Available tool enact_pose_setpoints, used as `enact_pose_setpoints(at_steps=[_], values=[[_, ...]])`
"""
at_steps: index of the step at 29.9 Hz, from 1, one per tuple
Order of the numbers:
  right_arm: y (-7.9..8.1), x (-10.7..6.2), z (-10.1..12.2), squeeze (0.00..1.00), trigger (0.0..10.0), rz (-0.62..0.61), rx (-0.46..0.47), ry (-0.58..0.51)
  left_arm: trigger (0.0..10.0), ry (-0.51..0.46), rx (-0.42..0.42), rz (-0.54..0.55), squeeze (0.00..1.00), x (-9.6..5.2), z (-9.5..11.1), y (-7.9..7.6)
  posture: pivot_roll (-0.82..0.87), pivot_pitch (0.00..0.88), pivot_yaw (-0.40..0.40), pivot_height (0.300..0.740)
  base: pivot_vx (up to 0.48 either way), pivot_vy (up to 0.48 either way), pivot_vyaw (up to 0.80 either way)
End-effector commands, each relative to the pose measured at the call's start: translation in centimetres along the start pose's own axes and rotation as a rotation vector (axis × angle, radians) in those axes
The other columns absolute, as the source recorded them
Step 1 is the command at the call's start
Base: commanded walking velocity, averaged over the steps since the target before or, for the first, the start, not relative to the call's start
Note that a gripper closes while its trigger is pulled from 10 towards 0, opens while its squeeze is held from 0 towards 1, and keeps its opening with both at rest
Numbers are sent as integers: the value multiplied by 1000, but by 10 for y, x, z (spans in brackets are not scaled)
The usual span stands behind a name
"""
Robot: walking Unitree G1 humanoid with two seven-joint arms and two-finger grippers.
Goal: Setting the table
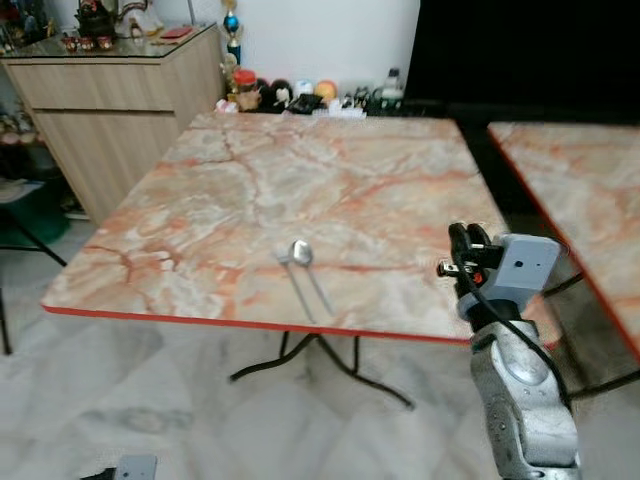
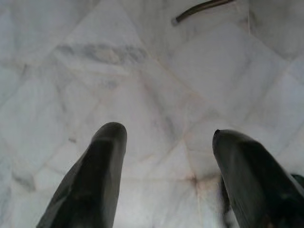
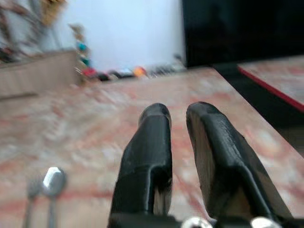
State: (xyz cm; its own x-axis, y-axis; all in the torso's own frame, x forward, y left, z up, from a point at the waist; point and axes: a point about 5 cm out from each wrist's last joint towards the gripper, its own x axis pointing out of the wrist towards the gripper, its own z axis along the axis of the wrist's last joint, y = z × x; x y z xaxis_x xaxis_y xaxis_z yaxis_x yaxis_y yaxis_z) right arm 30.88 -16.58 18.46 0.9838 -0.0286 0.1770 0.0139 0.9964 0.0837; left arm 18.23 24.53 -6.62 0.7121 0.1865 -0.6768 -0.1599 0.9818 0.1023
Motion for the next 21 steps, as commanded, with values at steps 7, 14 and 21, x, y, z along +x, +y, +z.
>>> enact_pose_setpoints(at_steps=[7,14,21], values=[[5,4,7,0,10000,20,12,-23,10000,7,-5,12,0,-1,-1,4,-55,86,-4,740,0,480,0],[5,5,7,0,10000,22,14,-22,10000,2,6,1,0,0,-1,1,-53,93,-6,740,0,274,0],[7,7,7,0,10000,27,14,-22,10000,3,38,-46,0,0,0,-5,-53,98,-8,740,0,-206,0]])
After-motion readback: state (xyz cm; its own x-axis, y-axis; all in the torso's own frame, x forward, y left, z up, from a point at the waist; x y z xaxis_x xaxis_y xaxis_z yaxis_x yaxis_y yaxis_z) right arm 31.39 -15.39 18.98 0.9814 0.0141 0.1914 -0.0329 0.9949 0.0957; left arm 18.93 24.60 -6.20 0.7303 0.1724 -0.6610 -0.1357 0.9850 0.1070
